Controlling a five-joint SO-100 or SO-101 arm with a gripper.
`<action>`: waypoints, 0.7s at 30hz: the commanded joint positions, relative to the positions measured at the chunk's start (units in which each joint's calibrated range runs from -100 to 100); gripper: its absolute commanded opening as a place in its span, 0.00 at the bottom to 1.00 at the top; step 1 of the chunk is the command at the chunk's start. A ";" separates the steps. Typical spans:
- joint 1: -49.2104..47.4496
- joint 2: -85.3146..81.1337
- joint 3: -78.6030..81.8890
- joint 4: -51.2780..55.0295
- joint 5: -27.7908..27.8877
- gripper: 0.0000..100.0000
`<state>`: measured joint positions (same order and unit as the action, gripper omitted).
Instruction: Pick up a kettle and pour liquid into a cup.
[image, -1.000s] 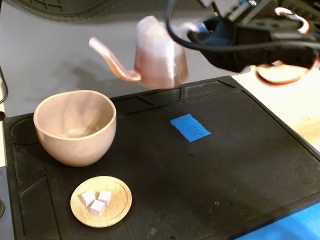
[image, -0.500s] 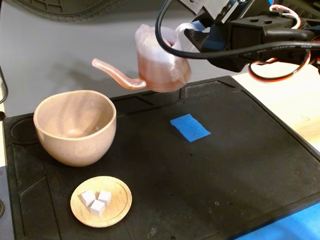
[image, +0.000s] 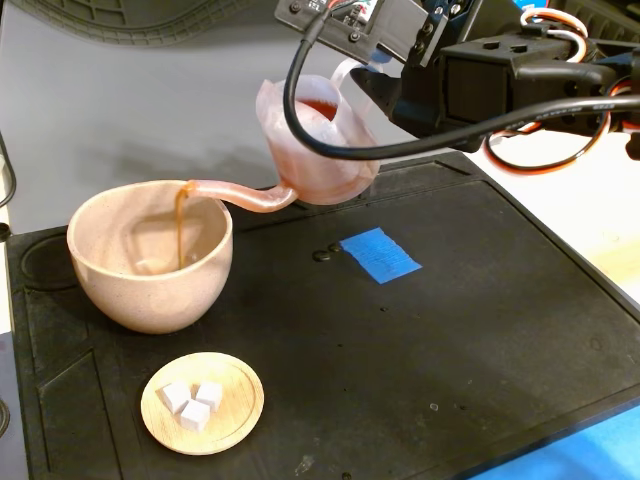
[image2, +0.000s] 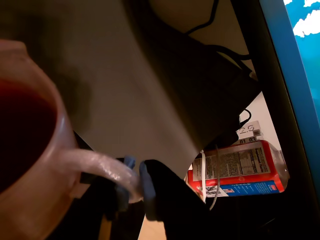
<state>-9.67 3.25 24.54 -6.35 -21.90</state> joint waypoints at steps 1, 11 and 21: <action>0.28 -0.78 -6.21 0.16 0.25 0.01; 0.28 -0.78 -6.93 0.08 4.71 0.01; 0.28 -0.78 -6.93 0.08 4.81 0.01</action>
<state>-9.67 3.42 22.98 -6.35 -17.23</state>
